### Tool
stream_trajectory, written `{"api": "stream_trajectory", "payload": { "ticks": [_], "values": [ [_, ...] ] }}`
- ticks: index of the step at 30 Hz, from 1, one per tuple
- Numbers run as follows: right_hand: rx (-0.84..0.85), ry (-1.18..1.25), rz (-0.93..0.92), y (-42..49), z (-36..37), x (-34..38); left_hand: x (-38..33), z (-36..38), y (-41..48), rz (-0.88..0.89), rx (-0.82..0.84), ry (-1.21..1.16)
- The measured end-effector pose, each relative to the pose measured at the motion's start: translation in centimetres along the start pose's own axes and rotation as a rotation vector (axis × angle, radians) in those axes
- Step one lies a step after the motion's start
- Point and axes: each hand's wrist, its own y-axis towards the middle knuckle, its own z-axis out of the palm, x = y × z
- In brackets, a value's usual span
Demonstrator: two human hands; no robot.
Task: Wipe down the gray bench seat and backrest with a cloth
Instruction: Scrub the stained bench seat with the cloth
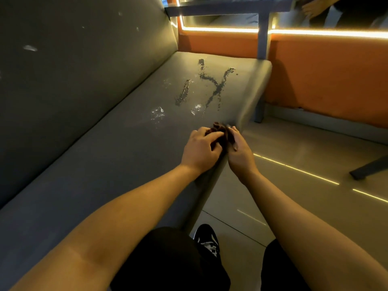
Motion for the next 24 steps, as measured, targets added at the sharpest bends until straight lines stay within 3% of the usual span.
{"api": "stream_trajectory", "payload": {
  "ticks": [3,5,8,11,20,24],
  "values": [
    [-0.101,0.129,0.033,-0.2,0.4,-0.6,-0.3,-0.1,-0.4,0.141,0.072,-0.037],
    [-0.111,0.277,0.084,-0.6,0.8,-0.7,0.9,-0.4,0.0,0.156,0.027,-0.007],
    [-0.100,0.410,0.203,-0.8,0.5,-0.9,2.7,-0.6,1.2,-0.114,-0.134,-0.005],
    [-0.070,0.475,0.264,-0.6,0.4,-1.7,1.5,0.4,2.5,-0.277,-0.120,0.008],
    [-0.124,0.656,0.313,-1.7,0.0,-0.6,-2.9,1.6,-0.3,0.036,0.003,-0.011],
    [-0.205,0.902,0.286,-2.8,0.0,-0.7,-4.8,2.9,-1.8,0.126,0.183,-0.130]
  ]
}}
